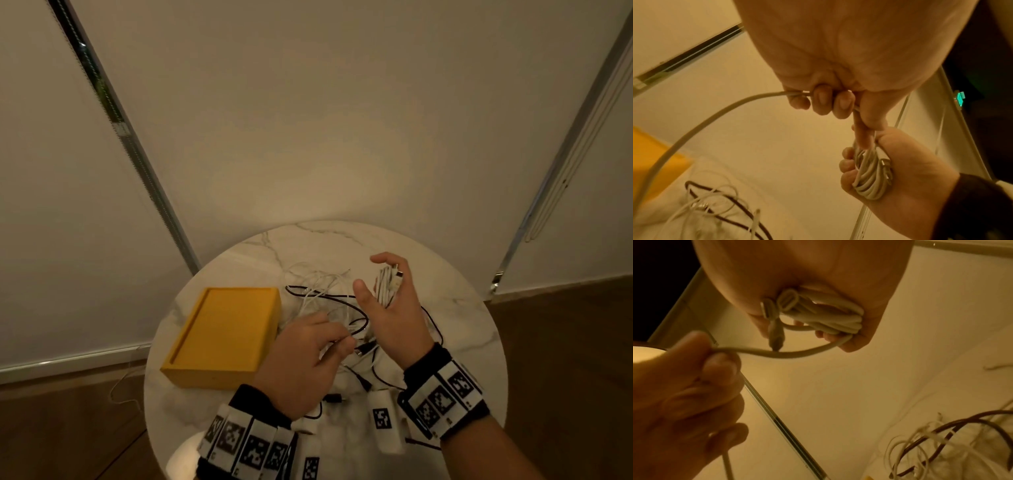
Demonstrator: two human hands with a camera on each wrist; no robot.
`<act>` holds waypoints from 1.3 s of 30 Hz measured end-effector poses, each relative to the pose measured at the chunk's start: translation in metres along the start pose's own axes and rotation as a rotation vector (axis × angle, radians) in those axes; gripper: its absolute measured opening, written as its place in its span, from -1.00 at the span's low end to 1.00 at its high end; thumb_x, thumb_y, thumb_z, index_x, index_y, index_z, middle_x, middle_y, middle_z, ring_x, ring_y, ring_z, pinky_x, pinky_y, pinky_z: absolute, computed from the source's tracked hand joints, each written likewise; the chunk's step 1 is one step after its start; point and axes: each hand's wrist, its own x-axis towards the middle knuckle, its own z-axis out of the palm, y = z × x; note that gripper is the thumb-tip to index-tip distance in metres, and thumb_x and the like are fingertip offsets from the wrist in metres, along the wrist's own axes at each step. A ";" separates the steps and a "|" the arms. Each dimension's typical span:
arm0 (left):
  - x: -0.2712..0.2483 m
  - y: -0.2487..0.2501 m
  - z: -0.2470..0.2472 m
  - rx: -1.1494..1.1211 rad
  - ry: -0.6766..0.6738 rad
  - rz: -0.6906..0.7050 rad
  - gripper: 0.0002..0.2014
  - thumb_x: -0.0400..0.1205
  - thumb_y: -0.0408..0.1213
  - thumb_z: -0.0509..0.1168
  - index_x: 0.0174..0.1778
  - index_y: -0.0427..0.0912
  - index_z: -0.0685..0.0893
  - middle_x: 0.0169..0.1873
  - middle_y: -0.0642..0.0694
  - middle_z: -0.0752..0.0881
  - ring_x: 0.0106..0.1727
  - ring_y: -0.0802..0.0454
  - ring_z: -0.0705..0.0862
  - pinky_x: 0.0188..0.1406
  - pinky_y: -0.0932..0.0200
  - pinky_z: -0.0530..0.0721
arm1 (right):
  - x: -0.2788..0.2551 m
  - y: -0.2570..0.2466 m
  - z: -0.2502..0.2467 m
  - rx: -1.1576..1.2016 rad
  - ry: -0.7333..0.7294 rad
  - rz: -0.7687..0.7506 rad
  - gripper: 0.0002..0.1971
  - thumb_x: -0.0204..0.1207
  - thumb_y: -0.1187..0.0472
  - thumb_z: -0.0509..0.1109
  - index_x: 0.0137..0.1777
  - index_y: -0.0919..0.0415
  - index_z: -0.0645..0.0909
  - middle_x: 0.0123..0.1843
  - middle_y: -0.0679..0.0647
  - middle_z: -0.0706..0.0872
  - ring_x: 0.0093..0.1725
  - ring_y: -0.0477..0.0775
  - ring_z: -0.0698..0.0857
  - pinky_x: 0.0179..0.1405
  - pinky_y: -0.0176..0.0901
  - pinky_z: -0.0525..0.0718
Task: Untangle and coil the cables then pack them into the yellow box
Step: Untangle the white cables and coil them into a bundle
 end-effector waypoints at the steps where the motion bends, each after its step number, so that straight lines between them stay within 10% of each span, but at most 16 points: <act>1: 0.001 0.003 -0.003 0.014 0.019 0.033 -0.72 0.72 0.01 0.18 -0.17 0.01 0.71 -0.32 0.15 0.53 -0.23 0.17 0.52 -0.23 0.21 0.46 | -0.001 -0.001 0.003 0.036 -0.016 0.012 -0.70 0.61 0.05 0.47 0.27 -0.11 0.49 0.05 -0.24 0.59 0.03 -0.19 0.57 0.17 -0.28 0.51; 6: 0.003 0.018 -0.018 -0.063 0.095 0.115 -0.79 0.71 -0.10 0.26 -0.18 -0.05 0.70 -0.29 0.10 0.55 -0.21 0.14 0.53 -0.23 0.26 0.48 | -0.006 -0.011 0.013 0.194 -0.272 0.057 -0.72 0.69 -0.02 0.35 0.22 0.16 0.53 -0.32 -0.26 0.55 -0.35 -0.22 0.50 -0.27 -0.31 0.50; 12: 0.002 0.029 -0.028 -0.274 0.194 0.060 -0.79 0.53 -0.26 0.52 -0.16 -0.07 0.58 -0.27 0.14 0.62 -0.27 0.20 0.56 -0.25 0.43 0.51 | -0.022 -0.026 0.027 0.373 -0.460 0.171 -0.20 0.51 -0.53 0.11 0.24 0.26 0.53 -0.21 -0.09 0.72 -0.21 -0.11 0.70 -0.20 -0.27 0.66; 16: 0.003 0.027 -0.026 -0.277 0.312 0.018 -0.65 0.38 -0.13 0.60 -0.15 0.00 0.53 -0.09 0.19 0.66 -0.03 0.24 0.68 -0.14 0.43 0.56 | -0.030 -0.032 0.033 0.567 -0.496 0.271 0.04 0.16 -0.71 0.28 0.26 0.25 0.53 -0.17 -0.10 0.76 -0.24 0.01 0.66 -0.27 -0.13 0.68; 24: 0.003 0.016 -0.035 -0.189 0.464 0.097 -0.84 0.38 -0.51 0.59 -0.22 -0.22 0.83 -0.12 0.02 0.80 0.00 0.22 0.78 0.00 0.37 0.68 | -0.024 -0.030 0.028 0.639 -0.568 0.263 -0.37 0.32 -0.18 0.70 0.31 0.03 0.60 -0.23 0.03 0.61 -0.31 0.05 0.54 -0.42 -0.16 0.59; 31: 0.003 0.016 -0.039 0.136 0.406 0.105 -0.69 0.48 -0.71 0.37 -0.10 -0.18 0.67 -0.07 0.17 0.64 0.01 0.49 0.58 -0.03 0.59 0.50 | -0.023 -0.030 0.029 0.552 -0.545 0.327 -0.56 0.29 0.47 0.43 0.12 0.04 0.70 -0.26 0.26 0.51 -0.39 0.17 0.53 -0.42 -0.07 0.63; 36: 0.000 0.020 -0.034 0.292 0.385 -0.022 -0.89 0.64 -0.11 0.12 0.05 0.02 0.43 -0.06 -0.05 0.68 -0.18 0.02 0.62 -0.32 0.25 0.56 | -0.024 -0.028 0.036 0.606 -0.537 0.383 -0.39 0.20 0.48 0.36 0.30 0.12 0.68 -0.24 0.29 0.58 -0.32 0.27 0.54 -0.35 -0.01 0.61; 39: 0.002 0.016 -0.035 0.268 0.401 -0.080 -0.92 0.71 -0.20 0.21 0.01 -0.11 0.55 -0.15 -0.07 0.68 -0.22 -0.03 0.60 -0.34 0.21 0.49 | -0.025 -0.026 0.037 0.637 -0.492 0.380 -0.38 0.13 0.36 0.39 0.29 0.20 0.69 -0.20 0.35 0.59 -0.24 0.35 0.55 -0.24 0.14 0.58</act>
